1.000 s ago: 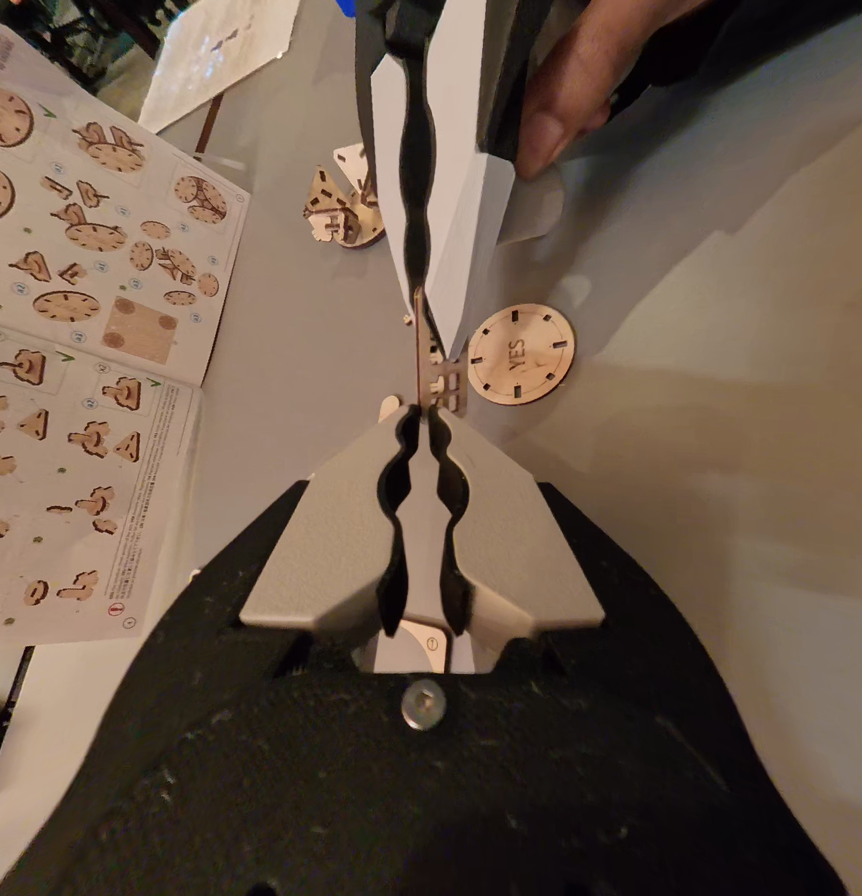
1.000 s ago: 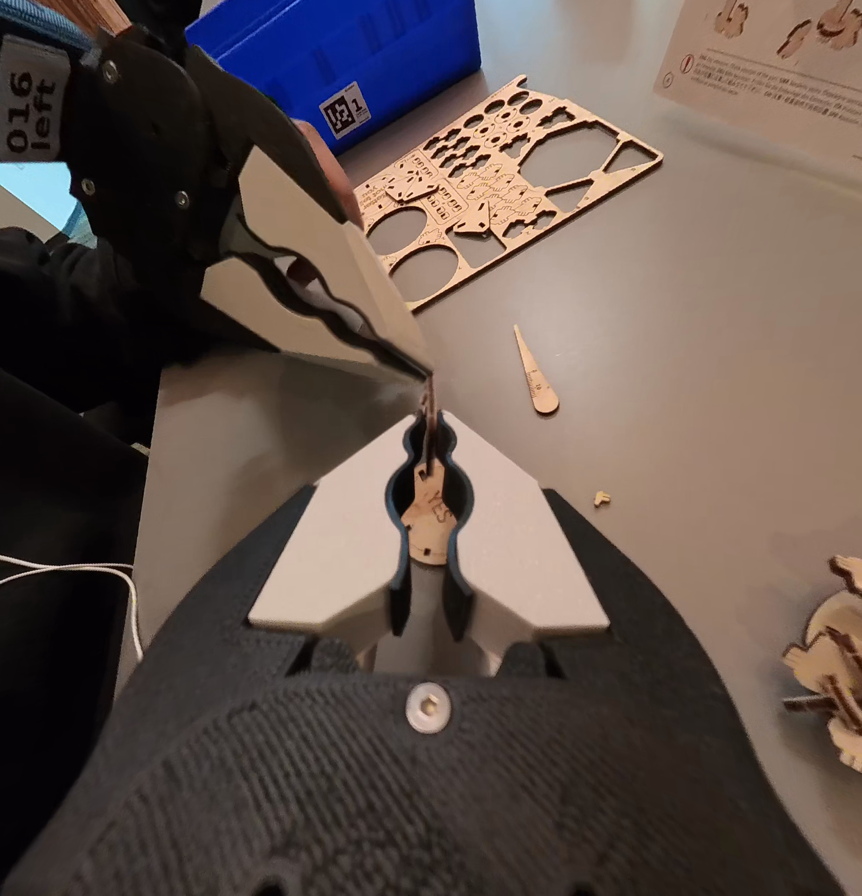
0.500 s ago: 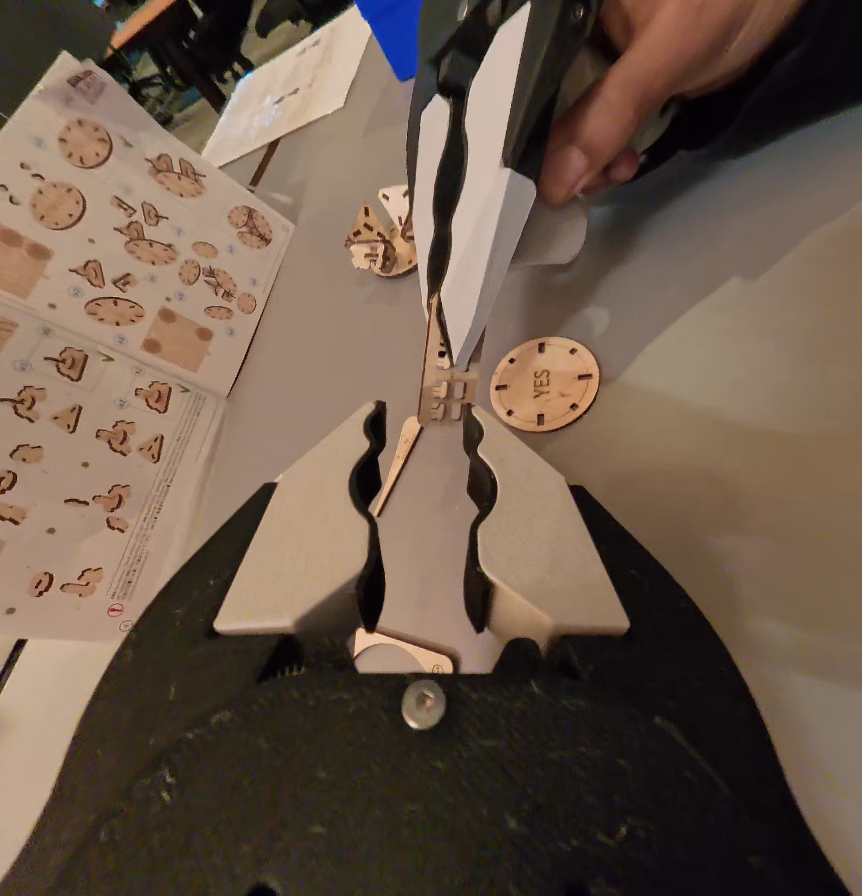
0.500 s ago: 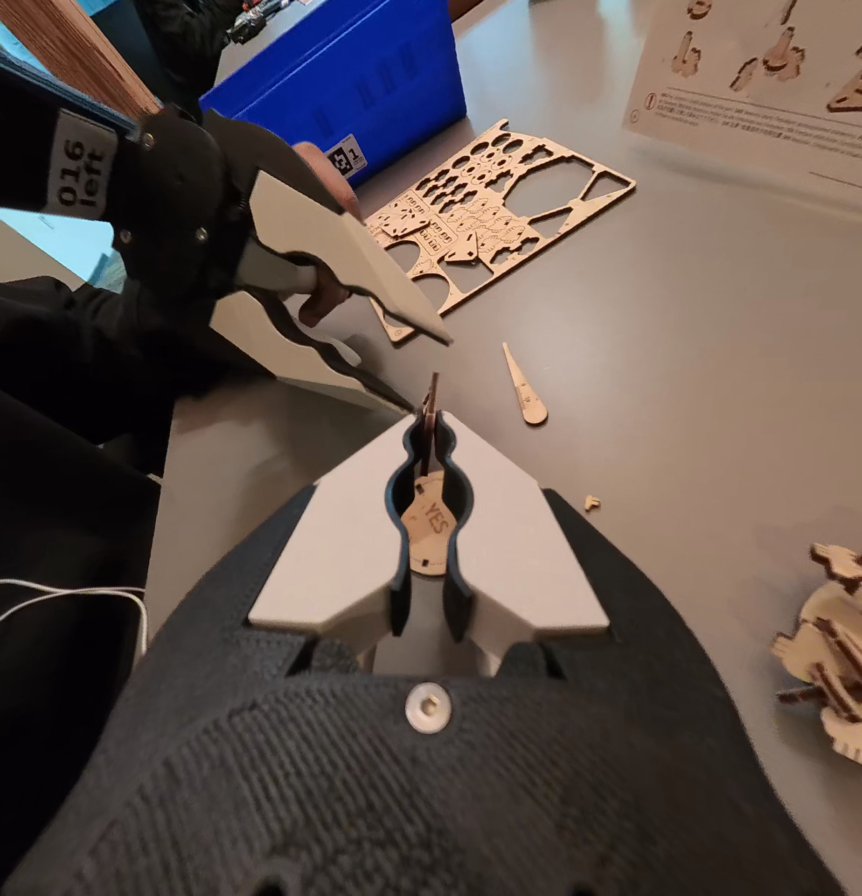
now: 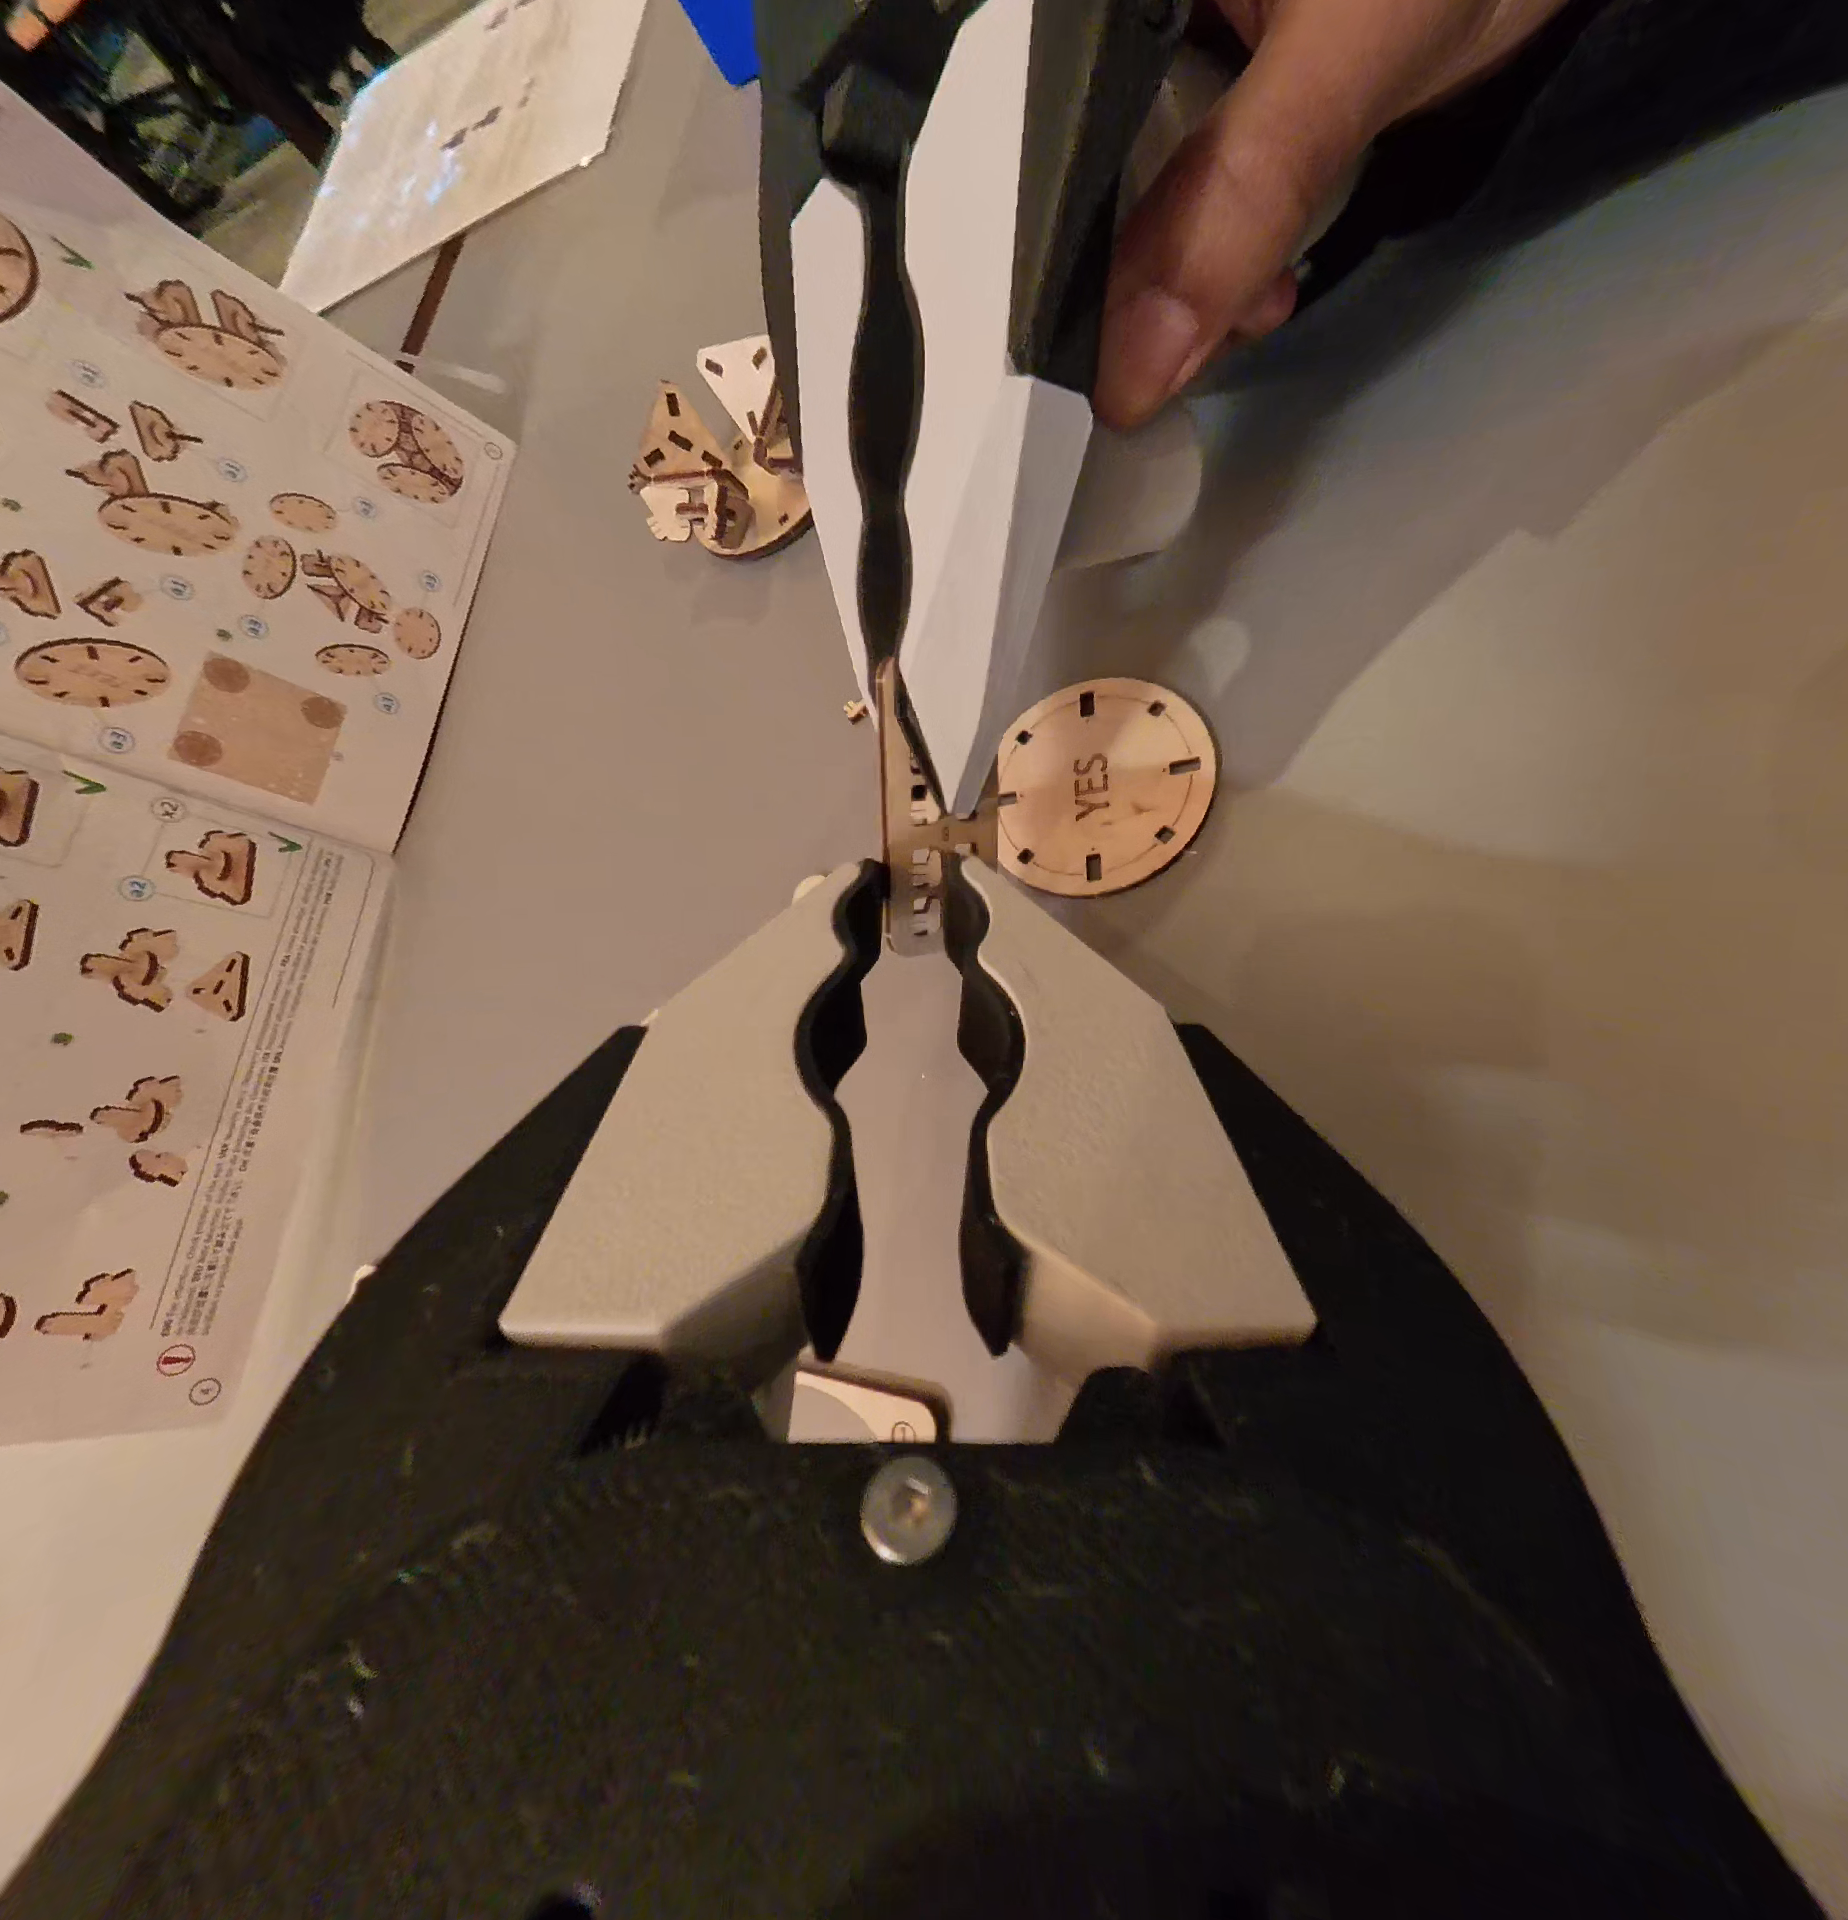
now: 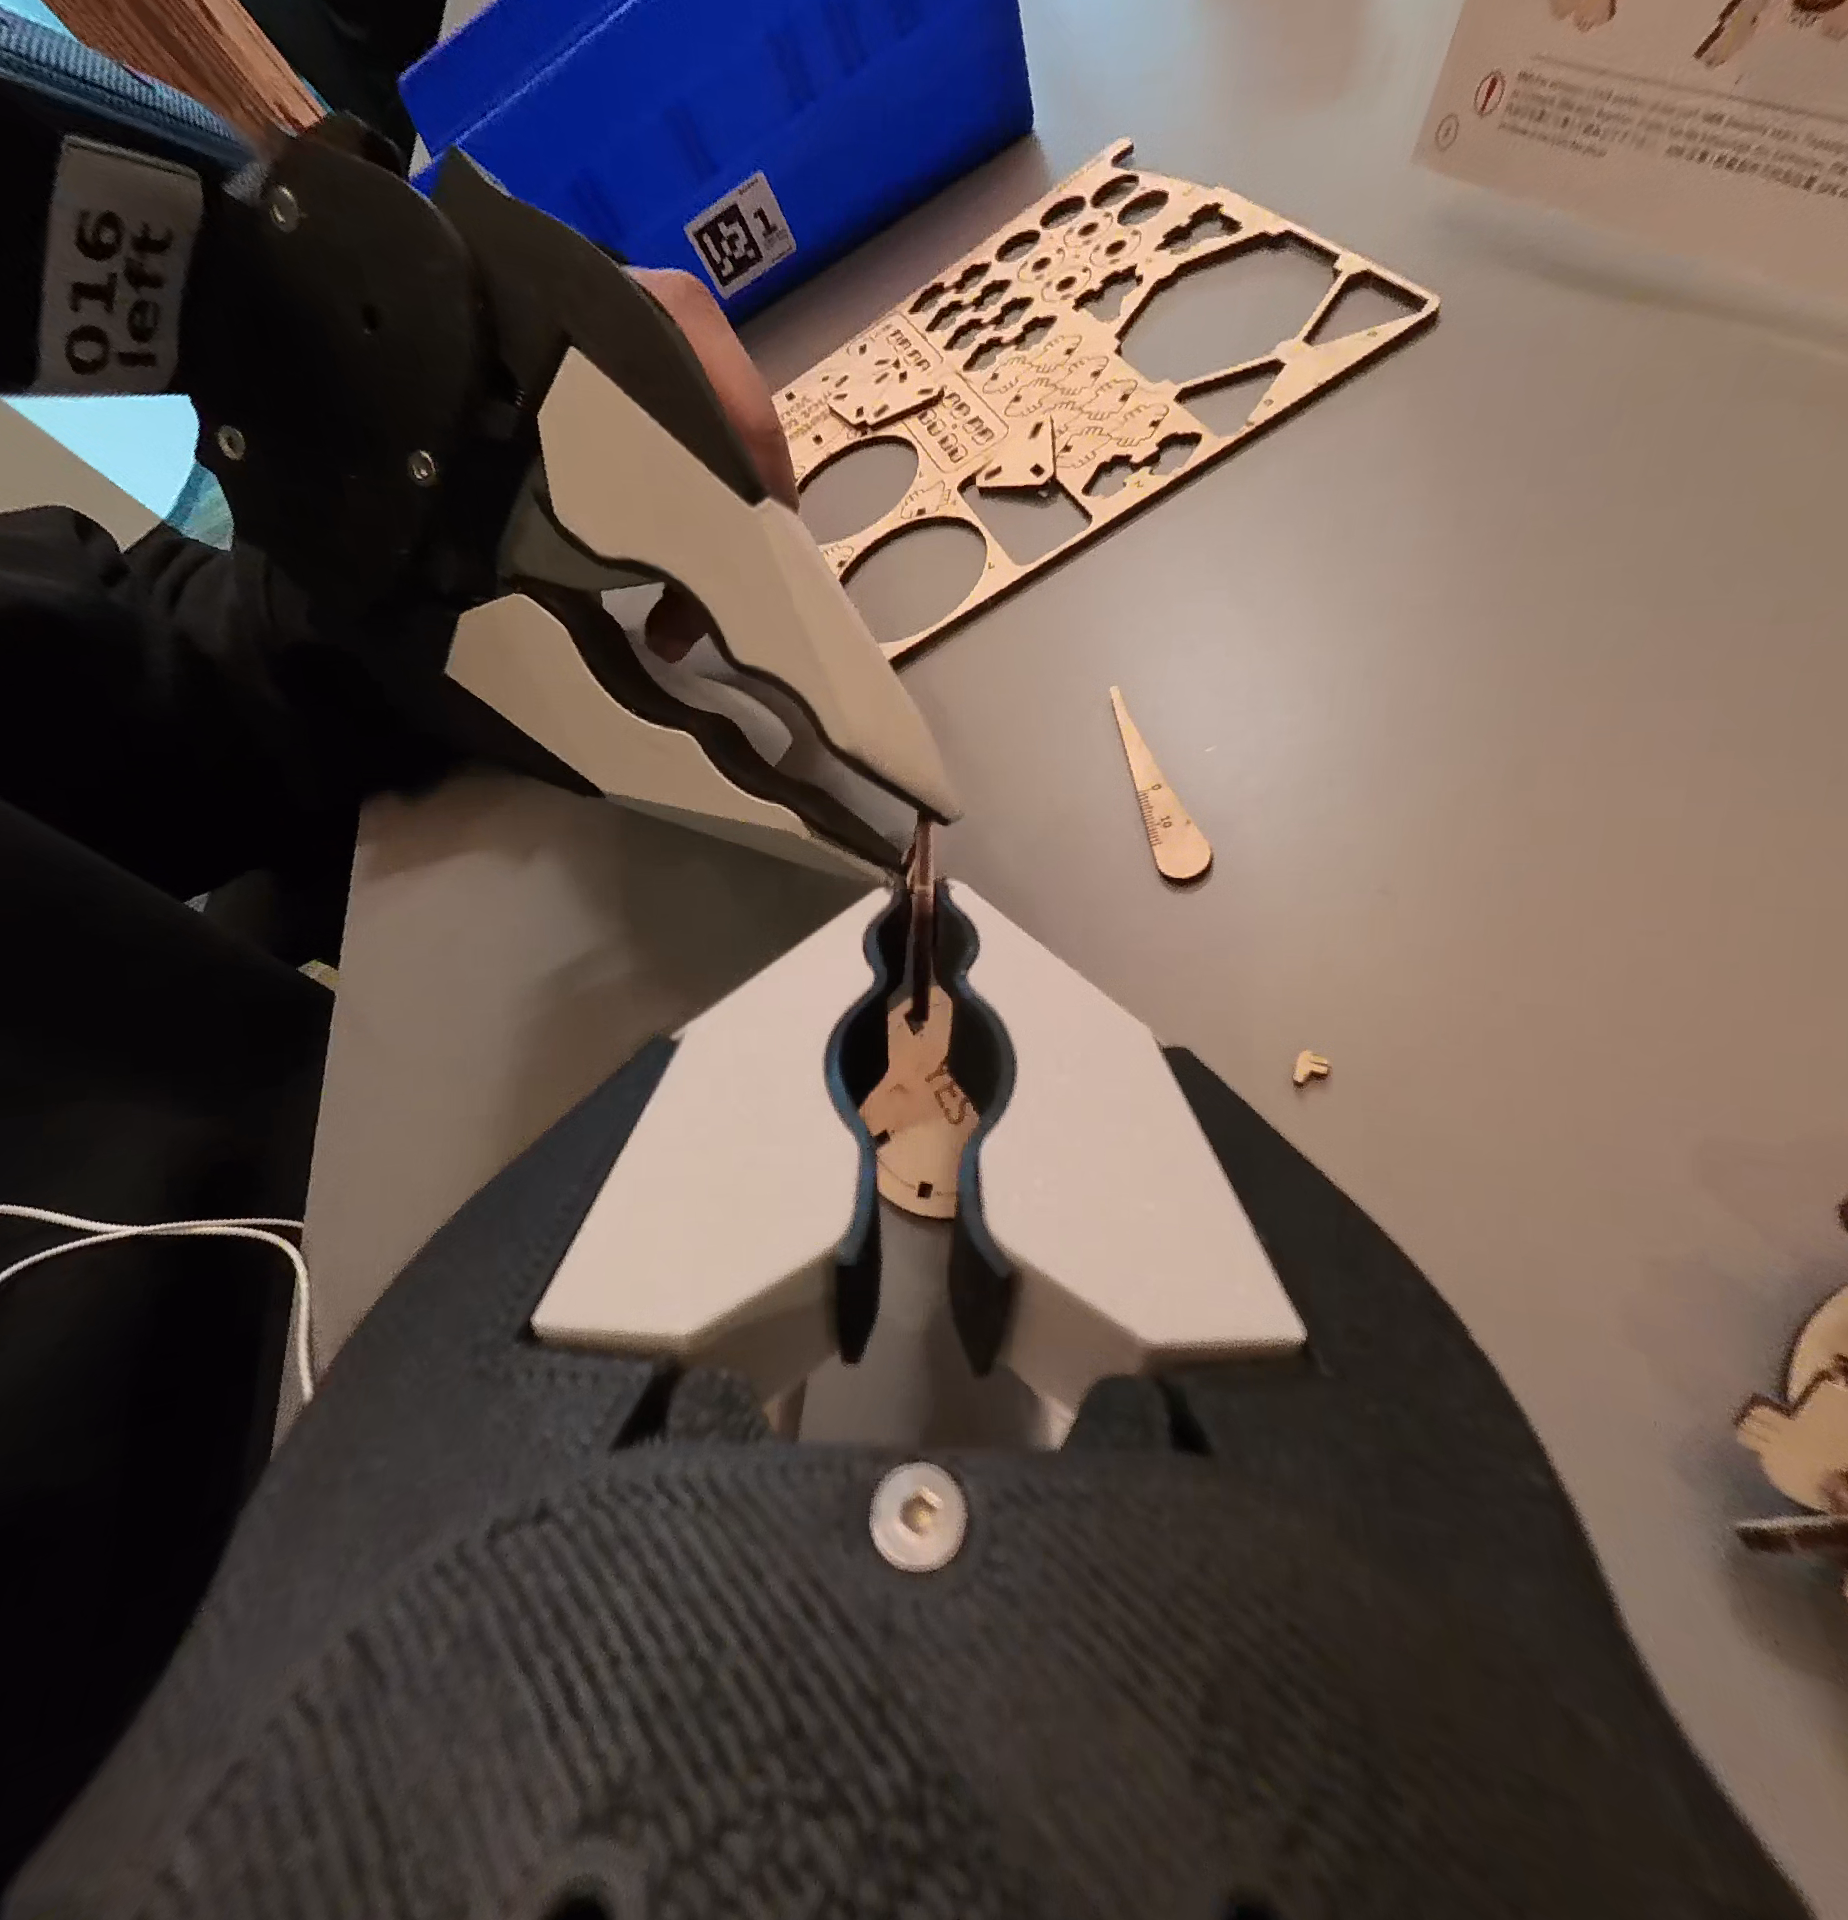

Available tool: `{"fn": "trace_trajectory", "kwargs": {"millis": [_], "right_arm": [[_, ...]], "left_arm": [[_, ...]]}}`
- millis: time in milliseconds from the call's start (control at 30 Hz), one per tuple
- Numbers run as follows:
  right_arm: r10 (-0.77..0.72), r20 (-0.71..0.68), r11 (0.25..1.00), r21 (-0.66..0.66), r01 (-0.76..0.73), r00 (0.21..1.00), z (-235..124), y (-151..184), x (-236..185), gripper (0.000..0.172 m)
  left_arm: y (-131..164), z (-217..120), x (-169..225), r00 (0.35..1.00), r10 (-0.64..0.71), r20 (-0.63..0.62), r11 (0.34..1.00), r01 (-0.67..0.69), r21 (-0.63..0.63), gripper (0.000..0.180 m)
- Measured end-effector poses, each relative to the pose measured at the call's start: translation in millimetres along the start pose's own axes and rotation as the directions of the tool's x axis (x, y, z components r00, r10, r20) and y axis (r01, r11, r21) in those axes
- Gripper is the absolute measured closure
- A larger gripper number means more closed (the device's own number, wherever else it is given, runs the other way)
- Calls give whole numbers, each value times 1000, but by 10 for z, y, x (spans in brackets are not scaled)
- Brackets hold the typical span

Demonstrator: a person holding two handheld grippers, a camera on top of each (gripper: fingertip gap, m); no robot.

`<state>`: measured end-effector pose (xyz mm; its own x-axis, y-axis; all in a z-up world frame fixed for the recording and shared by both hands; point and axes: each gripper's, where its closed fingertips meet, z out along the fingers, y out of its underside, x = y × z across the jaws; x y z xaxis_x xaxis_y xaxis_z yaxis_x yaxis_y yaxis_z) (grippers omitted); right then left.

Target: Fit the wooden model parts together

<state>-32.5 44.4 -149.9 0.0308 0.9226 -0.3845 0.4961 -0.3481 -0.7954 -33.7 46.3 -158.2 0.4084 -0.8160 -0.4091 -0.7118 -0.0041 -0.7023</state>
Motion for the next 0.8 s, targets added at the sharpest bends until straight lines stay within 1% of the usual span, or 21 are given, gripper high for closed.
{"fn": "trace_trajectory", "kwargs": {"millis": [433,800], "right_arm": [[10,16,1000,-21,-10,1000,15,33,-16,170],[-7,4,999,-49,7,1000,25,69,-14,170]], "left_arm": [[16,-7,32,1000,6,-28,1000,-7,-7,169],[33,3,58,997,-33,-69,999,32,-11,169]]}}
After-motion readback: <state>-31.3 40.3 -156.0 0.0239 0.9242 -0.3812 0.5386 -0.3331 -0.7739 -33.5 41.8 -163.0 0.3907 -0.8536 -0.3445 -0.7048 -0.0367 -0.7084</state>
